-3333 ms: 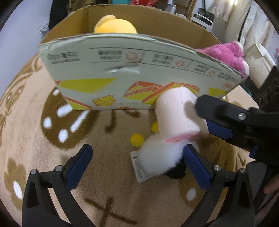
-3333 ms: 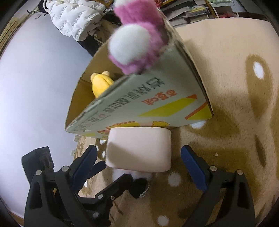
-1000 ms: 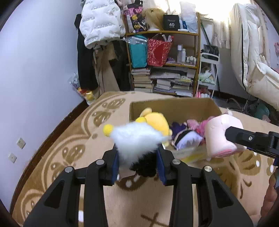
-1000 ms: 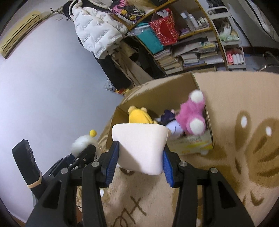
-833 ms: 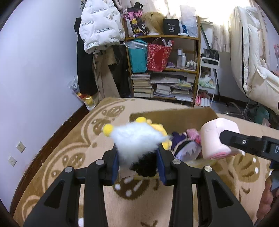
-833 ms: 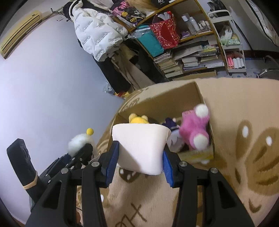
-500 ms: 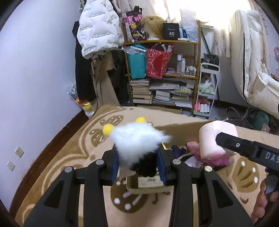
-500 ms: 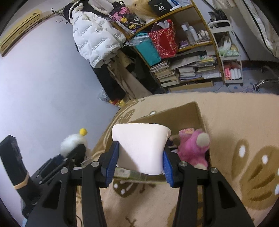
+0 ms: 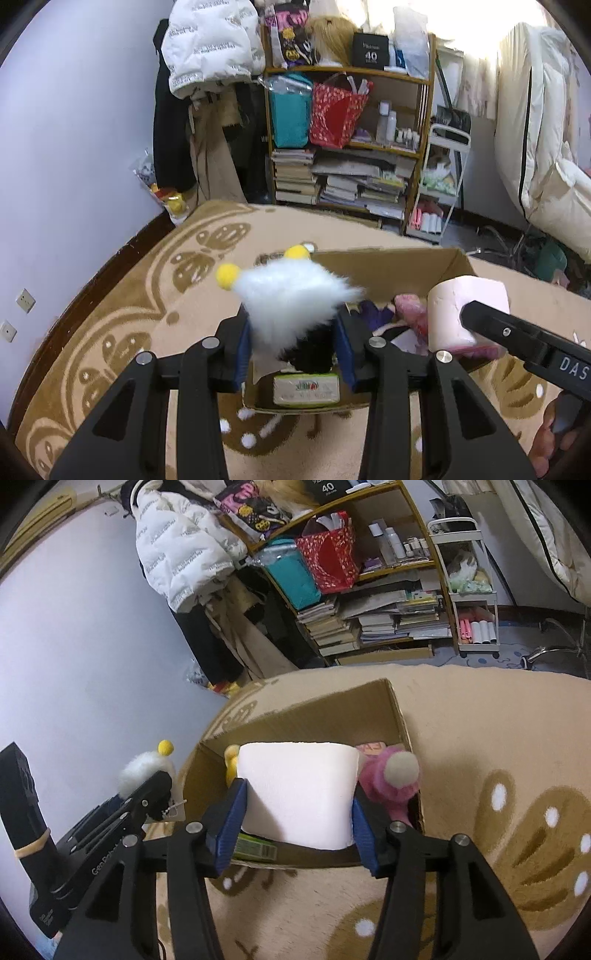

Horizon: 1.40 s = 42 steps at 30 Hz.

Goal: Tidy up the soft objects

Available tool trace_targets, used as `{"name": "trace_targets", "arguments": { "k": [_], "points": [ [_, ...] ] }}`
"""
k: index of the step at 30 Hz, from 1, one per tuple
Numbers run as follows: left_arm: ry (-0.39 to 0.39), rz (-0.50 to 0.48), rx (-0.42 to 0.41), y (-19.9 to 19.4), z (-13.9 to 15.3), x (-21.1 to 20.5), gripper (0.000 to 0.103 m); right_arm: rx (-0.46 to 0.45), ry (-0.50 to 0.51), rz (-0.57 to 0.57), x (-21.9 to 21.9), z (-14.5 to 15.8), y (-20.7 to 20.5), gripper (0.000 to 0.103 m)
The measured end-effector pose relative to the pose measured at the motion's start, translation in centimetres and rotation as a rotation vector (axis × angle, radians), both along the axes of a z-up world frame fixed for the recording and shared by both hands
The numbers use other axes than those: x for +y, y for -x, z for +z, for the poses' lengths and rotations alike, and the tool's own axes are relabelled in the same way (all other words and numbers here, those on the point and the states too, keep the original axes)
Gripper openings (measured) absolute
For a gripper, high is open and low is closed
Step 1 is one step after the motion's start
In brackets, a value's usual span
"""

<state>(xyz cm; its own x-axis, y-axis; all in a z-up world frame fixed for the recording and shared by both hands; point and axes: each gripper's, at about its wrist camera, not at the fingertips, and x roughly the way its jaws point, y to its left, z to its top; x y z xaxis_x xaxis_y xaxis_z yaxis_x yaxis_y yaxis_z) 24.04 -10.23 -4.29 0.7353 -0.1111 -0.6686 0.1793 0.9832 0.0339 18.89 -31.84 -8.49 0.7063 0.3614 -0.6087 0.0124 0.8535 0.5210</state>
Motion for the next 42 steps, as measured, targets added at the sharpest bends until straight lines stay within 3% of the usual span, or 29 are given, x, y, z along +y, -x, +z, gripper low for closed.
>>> {"name": "trace_targets", "arguments": {
  "k": [2,4,5,9,12,16,22,36,42],
  "points": [
    [-0.009,-0.007,0.022,-0.1,-0.4,-0.3,0.042,0.004,0.016,0.004,0.1,-0.1,0.0,0.059],
    [-0.025,-0.01,0.01,0.2,-0.6,-0.5,0.061,0.004,0.019,0.009,0.1,-0.1,0.0,0.061],
    [-0.035,-0.01,-0.004,0.5,-0.5,-0.6,0.064,0.006,0.019,0.009,0.1,0.0,0.0,0.061],
    [-0.071,0.002,-0.026,1.2,-0.1,-0.6,0.085,-0.02,-0.002,0.005,0.0,0.2,0.2,0.077],
    [-0.081,0.007,-0.032,1.7,0.3,-0.3,0.087,-0.035,0.005,-0.014,-0.1,0.8,0.4,0.084],
    [-0.062,0.01,-0.039,2.4,1.2,0.4,0.103,-0.056,-0.003,-0.049,-0.7,1.6,1.1,0.091],
    [-0.07,0.022,-0.029,3.6,2.4,1.3,0.103,-0.037,0.021,-0.036,-0.8,2.2,1.8,0.101],
    [-0.015,0.039,-0.046,8.5,7.2,4.4,0.103,-0.071,0.094,-0.021,-0.3,5.4,6.5,0.103],
    [0.026,0.071,-0.105,11.7,9.4,5.9,0.103,-0.108,0.129,-0.012,0.2,7.2,9.3,0.103]
  ]
}}
